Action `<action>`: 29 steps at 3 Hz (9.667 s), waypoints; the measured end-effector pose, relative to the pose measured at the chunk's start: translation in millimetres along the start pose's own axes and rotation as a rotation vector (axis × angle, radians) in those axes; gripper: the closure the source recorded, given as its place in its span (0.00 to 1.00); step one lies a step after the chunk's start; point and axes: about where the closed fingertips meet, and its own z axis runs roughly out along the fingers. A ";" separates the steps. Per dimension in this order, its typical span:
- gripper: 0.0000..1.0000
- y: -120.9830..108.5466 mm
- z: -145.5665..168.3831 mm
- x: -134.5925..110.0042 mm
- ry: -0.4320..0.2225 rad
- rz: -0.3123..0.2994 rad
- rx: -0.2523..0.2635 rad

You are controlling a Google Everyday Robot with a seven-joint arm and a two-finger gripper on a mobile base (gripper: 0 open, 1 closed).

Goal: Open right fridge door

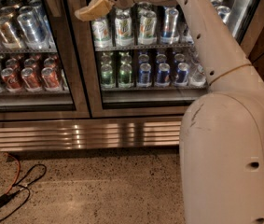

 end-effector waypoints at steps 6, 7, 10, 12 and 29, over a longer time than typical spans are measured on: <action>0.76 4.1 39.2 -1.3 -0.043 -0.003 -0.092; 0.98 4.1 39.2 -1.3 -0.043 -0.003 -0.092; 1.00 -14.3 30.4 -4.2 -0.047 -0.027 -0.063; 1.00 -11.9 31.1 -3.7 -0.055 -0.025 -0.076; 1.00 -14.1 29.9 -6.4 -0.087 -0.025 -0.079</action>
Offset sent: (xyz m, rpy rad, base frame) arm 0.0218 0.0588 -0.0060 -0.0167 0.0379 0.1385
